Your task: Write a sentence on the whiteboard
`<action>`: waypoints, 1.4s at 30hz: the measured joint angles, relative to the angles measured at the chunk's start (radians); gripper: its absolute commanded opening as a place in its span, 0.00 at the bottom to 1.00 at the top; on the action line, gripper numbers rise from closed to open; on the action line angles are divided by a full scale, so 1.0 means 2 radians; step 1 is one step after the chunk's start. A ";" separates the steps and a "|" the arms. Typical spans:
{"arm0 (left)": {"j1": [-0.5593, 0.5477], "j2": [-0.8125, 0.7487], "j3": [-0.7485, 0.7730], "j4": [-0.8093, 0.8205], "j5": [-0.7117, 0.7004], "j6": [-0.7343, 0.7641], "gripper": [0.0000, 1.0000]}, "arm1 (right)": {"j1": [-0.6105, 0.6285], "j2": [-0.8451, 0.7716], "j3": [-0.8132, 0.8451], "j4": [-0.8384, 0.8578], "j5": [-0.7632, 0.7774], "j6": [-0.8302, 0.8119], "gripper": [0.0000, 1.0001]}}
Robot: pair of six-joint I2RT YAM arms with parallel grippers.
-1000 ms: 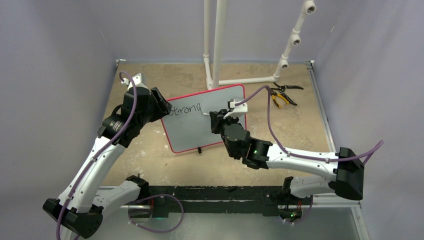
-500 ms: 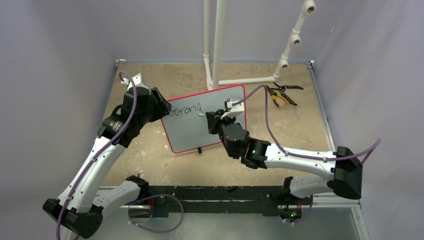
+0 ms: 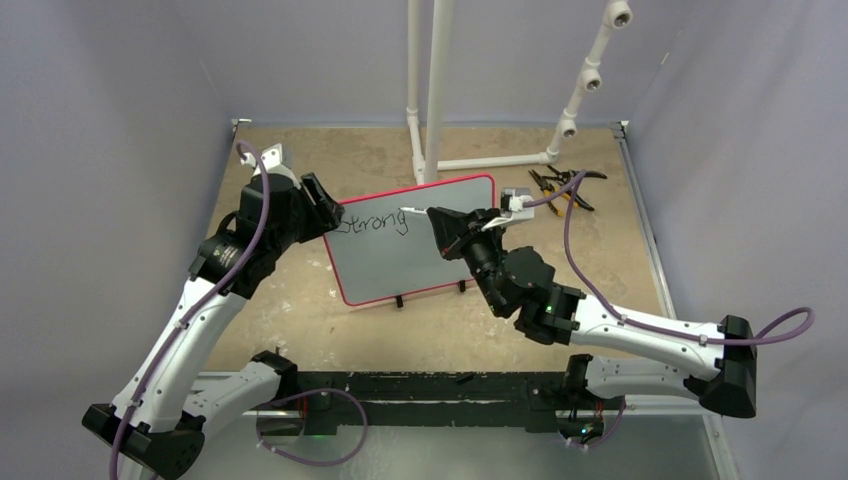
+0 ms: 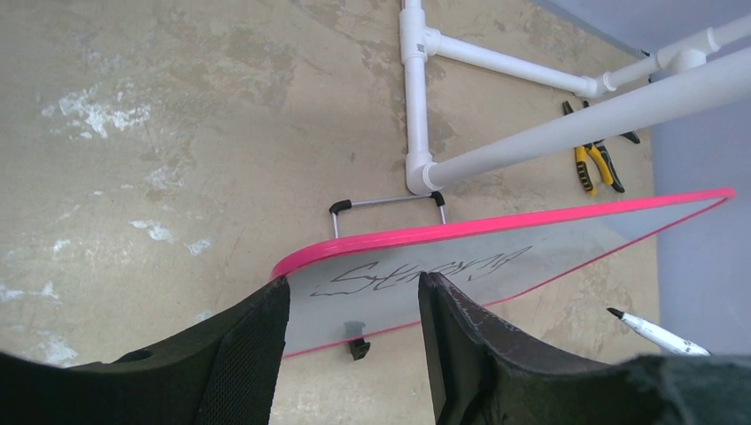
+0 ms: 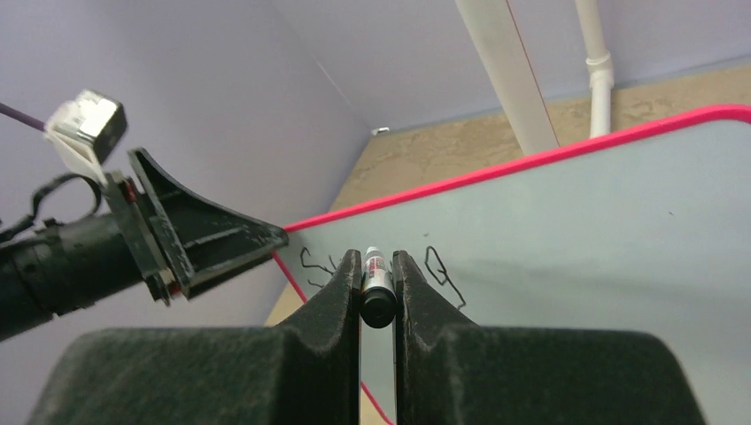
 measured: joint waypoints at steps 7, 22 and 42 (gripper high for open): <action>0.000 0.028 0.041 0.019 0.031 0.079 0.54 | 0.000 -0.030 -0.024 -0.049 -0.002 0.012 0.00; 0.000 0.138 0.110 0.077 0.213 0.237 0.56 | -0.041 -0.092 -0.069 -0.097 -0.058 0.011 0.00; 0.000 0.198 0.115 0.111 0.301 0.271 0.53 | -0.081 -0.070 -0.080 -0.036 -0.090 0.004 0.00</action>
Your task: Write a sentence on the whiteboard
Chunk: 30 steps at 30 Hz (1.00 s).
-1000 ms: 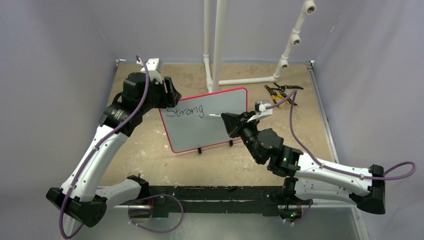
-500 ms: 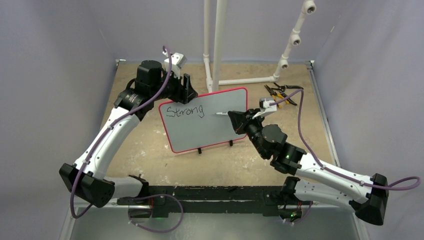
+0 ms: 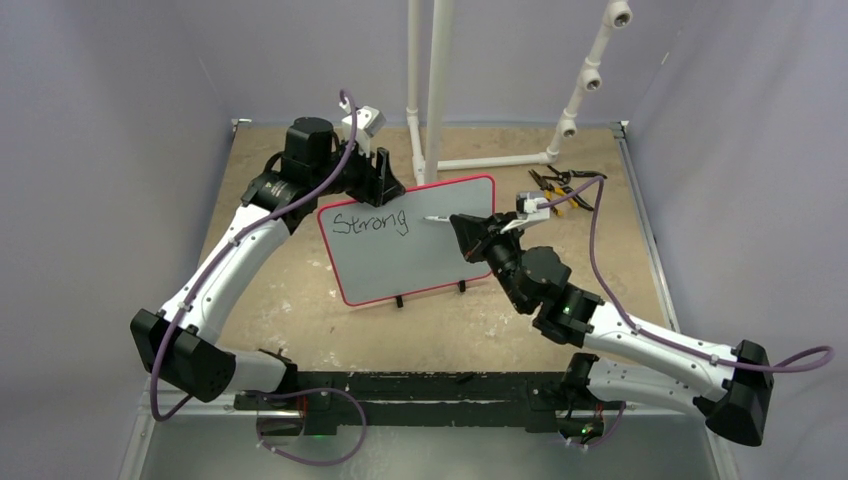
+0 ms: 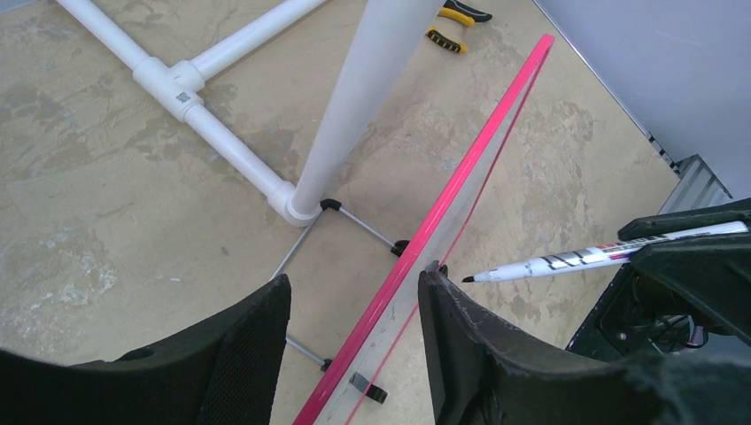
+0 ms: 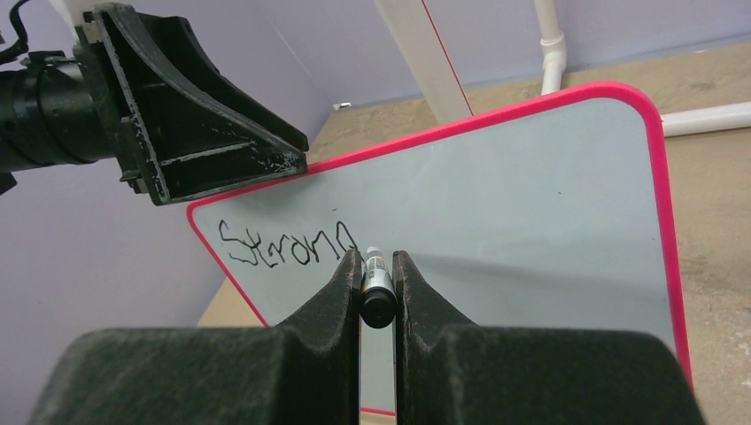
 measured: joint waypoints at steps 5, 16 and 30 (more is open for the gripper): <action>0.000 0.001 -0.004 0.004 0.008 0.000 0.49 | 0.000 0.027 0.000 0.008 0.002 -0.007 0.00; 0.000 0.002 -0.019 0.007 0.015 0.000 0.39 | 0.000 0.057 0.010 0.033 0.002 -0.022 0.00; -0.001 0.002 -0.019 0.011 0.030 0.014 0.27 | 0.000 0.064 0.013 0.040 0.028 -0.025 0.00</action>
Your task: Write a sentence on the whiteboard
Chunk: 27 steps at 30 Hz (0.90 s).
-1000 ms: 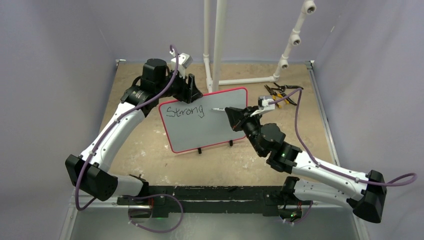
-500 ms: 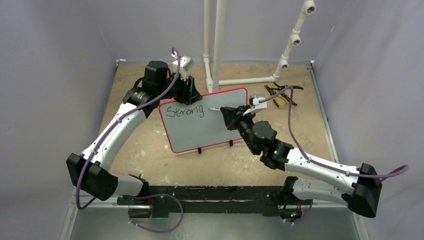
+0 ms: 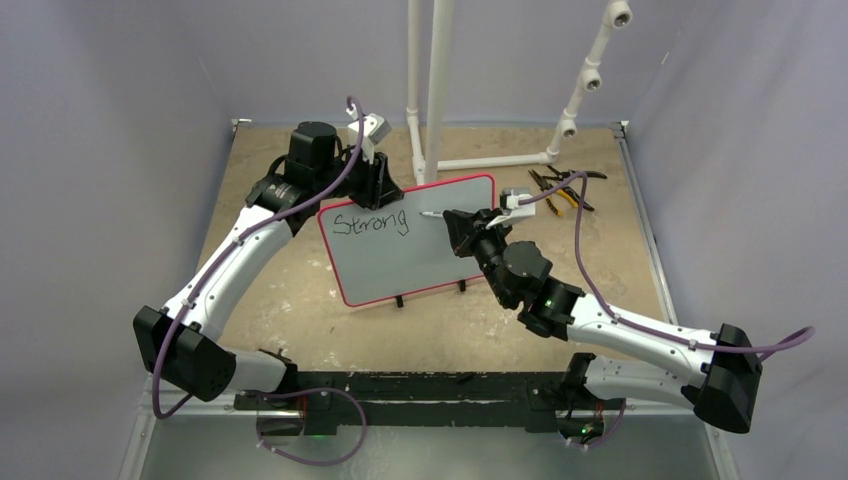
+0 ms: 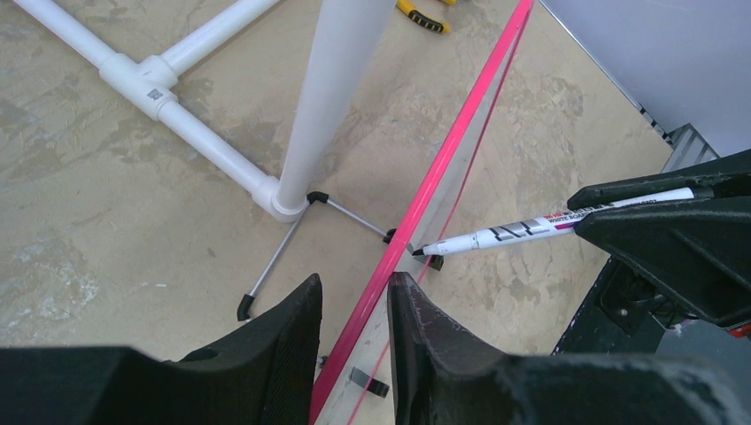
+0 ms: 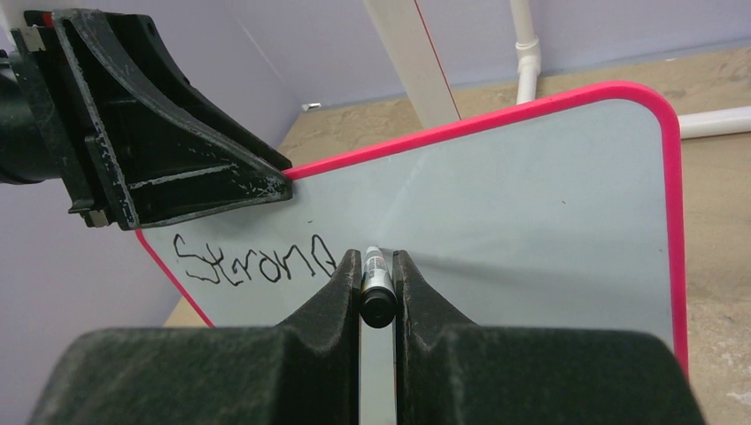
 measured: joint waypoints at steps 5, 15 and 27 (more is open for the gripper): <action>0.000 0.000 0.000 0.001 0.000 0.005 0.23 | 0.000 0.000 0.001 -0.001 0.013 0.002 0.00; 0.000 0.000 0.000 0.003 0.006 0.018 0.16 | 0.000 -0.004 0.003 -0.011 0.031 0.007 0.00; 0.000 0.001 0.000 0.003 0.013 0.030 0.03 | 0.000 -0.011 0.005 0.015 0.025 -0.021 0.00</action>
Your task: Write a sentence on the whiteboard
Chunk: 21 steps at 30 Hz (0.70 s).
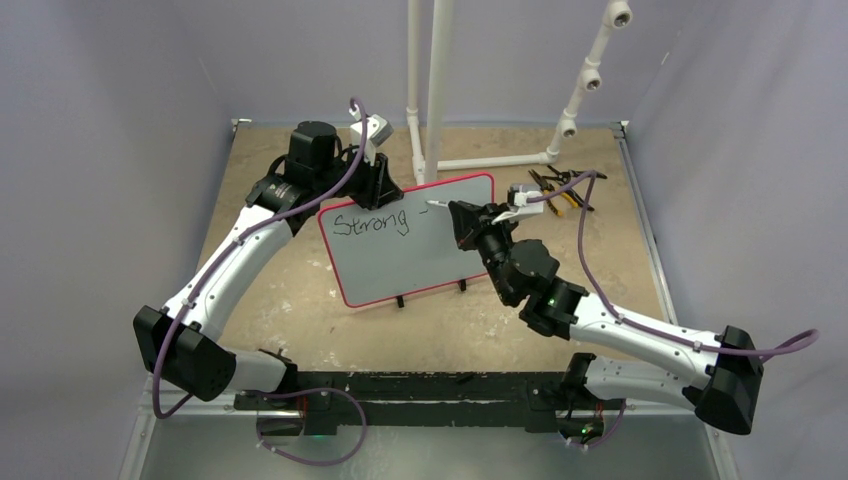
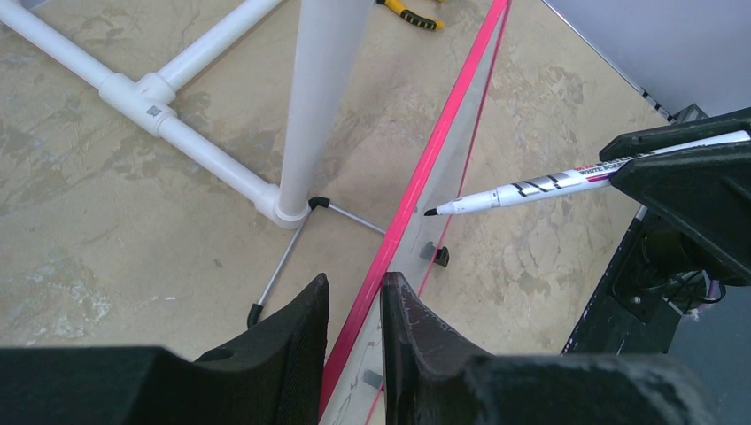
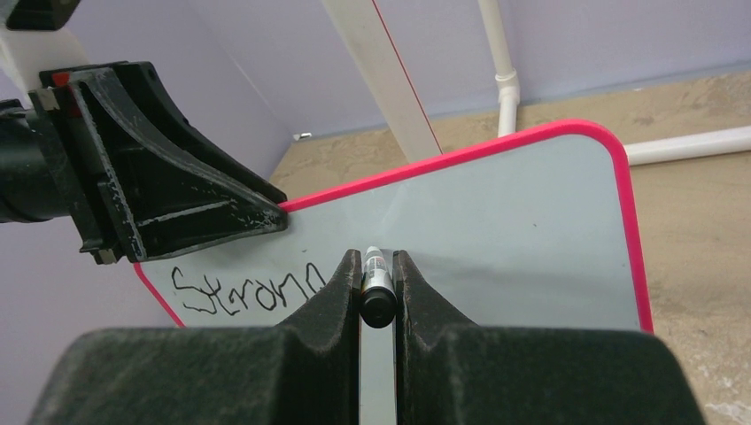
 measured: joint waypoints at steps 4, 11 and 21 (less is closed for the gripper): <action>0.000 0.000 0.000 0.000 0.001 0.000 0.00 | 0.000 0.015 0.017 0.011 -0.002 -0.010 0.00; 0.000 0.001 0.000 0.001 0.001 0.005 0.00 | 0.000 0.027 0.023 0.017 -0.002 -0.013 0.00; 0.000 0.002 0.000 0.001 0.001 0.010 0.00 | 0.000 0.019 0.021 -0.019 -0.001 0.007 0.00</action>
